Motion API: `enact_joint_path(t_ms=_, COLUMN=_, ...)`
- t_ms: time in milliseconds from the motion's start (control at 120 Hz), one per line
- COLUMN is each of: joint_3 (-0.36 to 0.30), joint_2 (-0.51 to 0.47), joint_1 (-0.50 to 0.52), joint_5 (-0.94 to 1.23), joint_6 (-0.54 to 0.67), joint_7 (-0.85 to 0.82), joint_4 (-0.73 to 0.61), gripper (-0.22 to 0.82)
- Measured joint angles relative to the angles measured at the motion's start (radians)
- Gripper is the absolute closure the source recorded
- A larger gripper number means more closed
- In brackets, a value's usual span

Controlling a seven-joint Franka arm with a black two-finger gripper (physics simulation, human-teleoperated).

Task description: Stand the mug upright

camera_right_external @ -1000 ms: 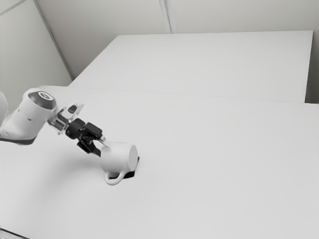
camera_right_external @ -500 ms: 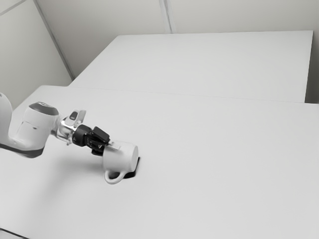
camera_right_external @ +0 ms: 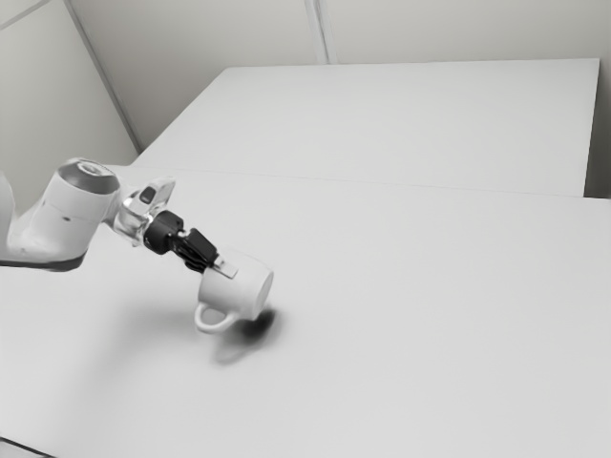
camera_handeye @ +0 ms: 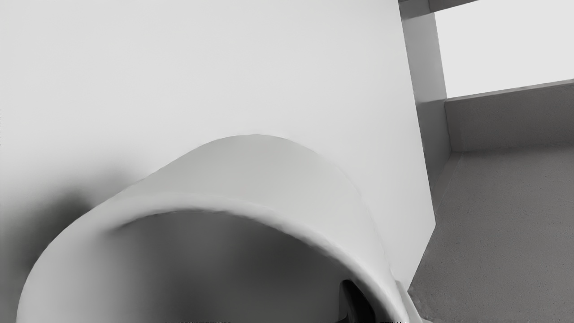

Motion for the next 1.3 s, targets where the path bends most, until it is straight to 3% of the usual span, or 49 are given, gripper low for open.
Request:
enact_joint_path(t_ms=142, joint_3=-0.116, joint_2=-0.083, joint_1=0.027, joint_5=0.210, joint_6=0.102, joint_7=0.007, joint_4=0.015, gripper=0.77)
enact_joint_path(t_ms=342, joint_3=-0.254, joint_2=-0.116, joint_1=-0.011, joint_5=0.447, joint_6=0.311, joint_7=0.015, joint_4=0.006, gripper=0.78)
enact_joint_path(t_ms=525, joint_3=-0.339, joint_2=-0.153, joint_1=0.001, joint_5=0.628, joint_6=0.510, joint_7=0.018, joint_4=-0.062, gripper=0.78)
enact_joint_path(t_ms=833, joint_3=-0.393, joint_2=-0.170, joint_1=0.006, joint_5=0.722, joint_6=0.711, joint_7=0.025, joint_4=-0.173, gripper=0.78)
enact_joint_path(t_ms=1300, joint_3=-0.400, joint_2=-0.156, joint_1=0.007, joint_5=0.752, joint_6=0.779, joint_7=0.029, joint_4=-0.229, gripper=0.77)
